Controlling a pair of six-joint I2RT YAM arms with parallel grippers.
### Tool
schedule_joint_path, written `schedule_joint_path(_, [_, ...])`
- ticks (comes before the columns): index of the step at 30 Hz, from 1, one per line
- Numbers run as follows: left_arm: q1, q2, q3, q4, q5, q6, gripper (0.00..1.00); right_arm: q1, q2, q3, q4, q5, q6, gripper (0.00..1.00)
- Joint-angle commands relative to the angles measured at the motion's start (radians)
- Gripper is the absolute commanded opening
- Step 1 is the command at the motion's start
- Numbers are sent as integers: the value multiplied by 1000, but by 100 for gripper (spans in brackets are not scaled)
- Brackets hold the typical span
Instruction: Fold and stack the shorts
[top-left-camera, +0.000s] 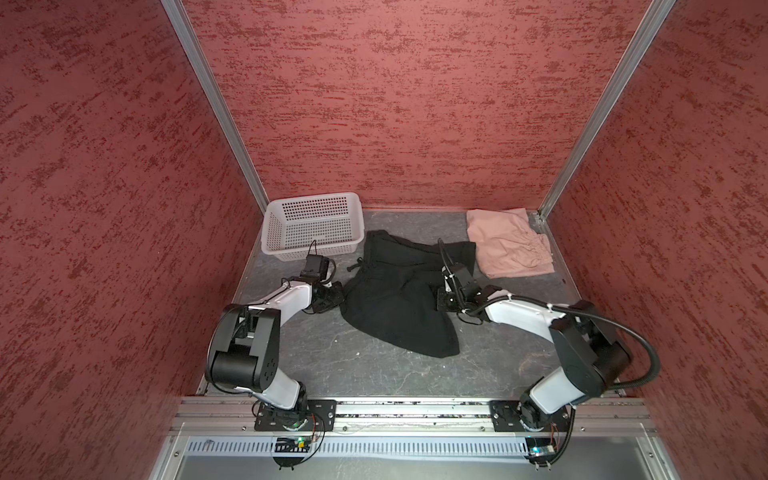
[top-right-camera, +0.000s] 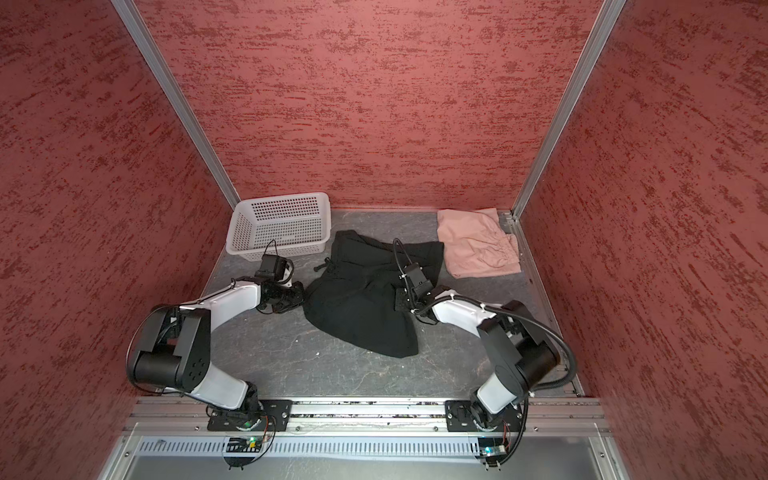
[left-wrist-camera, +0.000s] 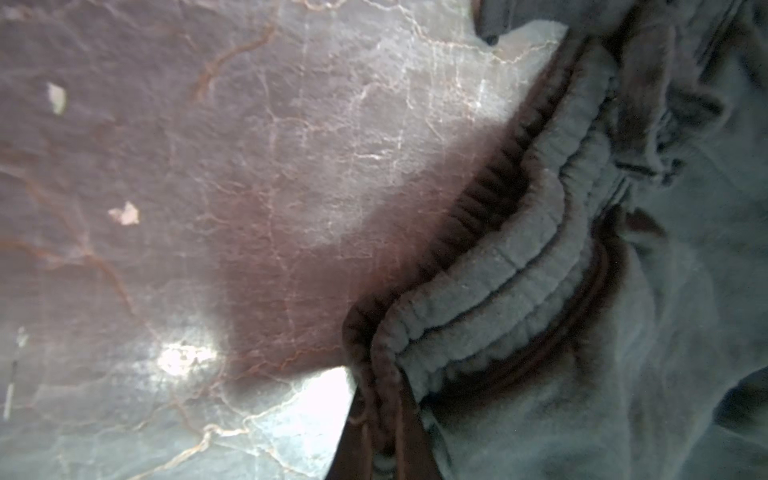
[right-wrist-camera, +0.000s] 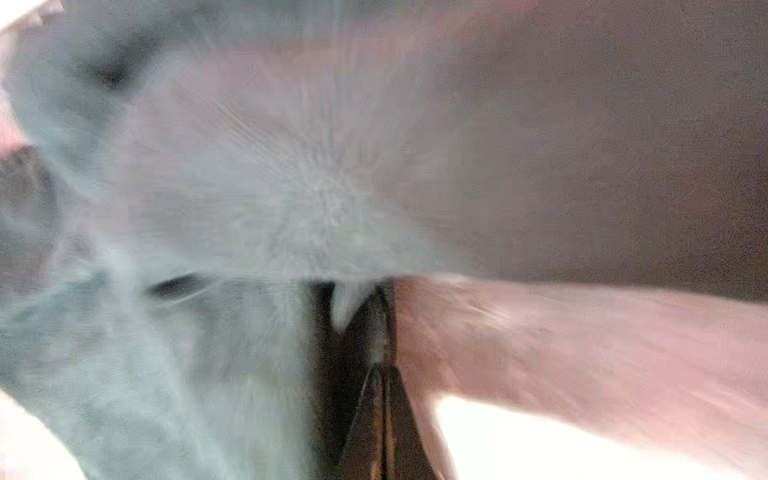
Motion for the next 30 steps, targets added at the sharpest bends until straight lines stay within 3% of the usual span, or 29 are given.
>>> schedule_joint_path(1, [4,-17,-15,-19,24,-14,0,0,-109,50,-274,192,46,0])
schedule_joint_path(5, [4,-33,-31,-49,26,-35,0,1,-203,33,-511,286,151,0])
schedule_joint_path(8, [-8,-53,-37,-89,29,-46,0,0,-274,-4,-613,292,202,2])
schedule_joint_path(13, [-38,-109,-44,-170,21,-56,0,-15,-337,-32,-611,246,185,23])
schedule_joint_path(14, [-37,-123,-45,-184,23,-57,0,-25,-346,-29,-585,240,164,33])
schedule_joint_path(15, [-36,-138,-45,-200,21,-58,8,-42,-354,-27,-545,226,139,43])
schedule_joint_path(18, [-28,-178,-38,-243,7,-49,24,-101,-339,-2,-420,179,57,54])
schedule_joint_path(19, [-24,-193,-34,-255,6,-46,43,-113,-323,7,-384,175,35,57])
schedule_joint_path(22, [-12,-234,-16,-272,-8,-31,65,-156,-228,38,-281,151,-41,65])
schedule_joint_path(23, [-3,-241,-9,-264,-13,-23,82,-173,-187,48,-250,137,-61,69])
schedule_joint_path(24, [4,-242,5,-244,-9,-9,89,-195,-149,52,-205,111,-84,70])
schedule_joint_path(26, [4,-235,37,-202,1,23,94,-250,-96,48,-102,60,-111,70])
schedule_joint_path(30, [-11,-174,128,-68,75,121,94,-340,16,80,104,-35,-159,69])
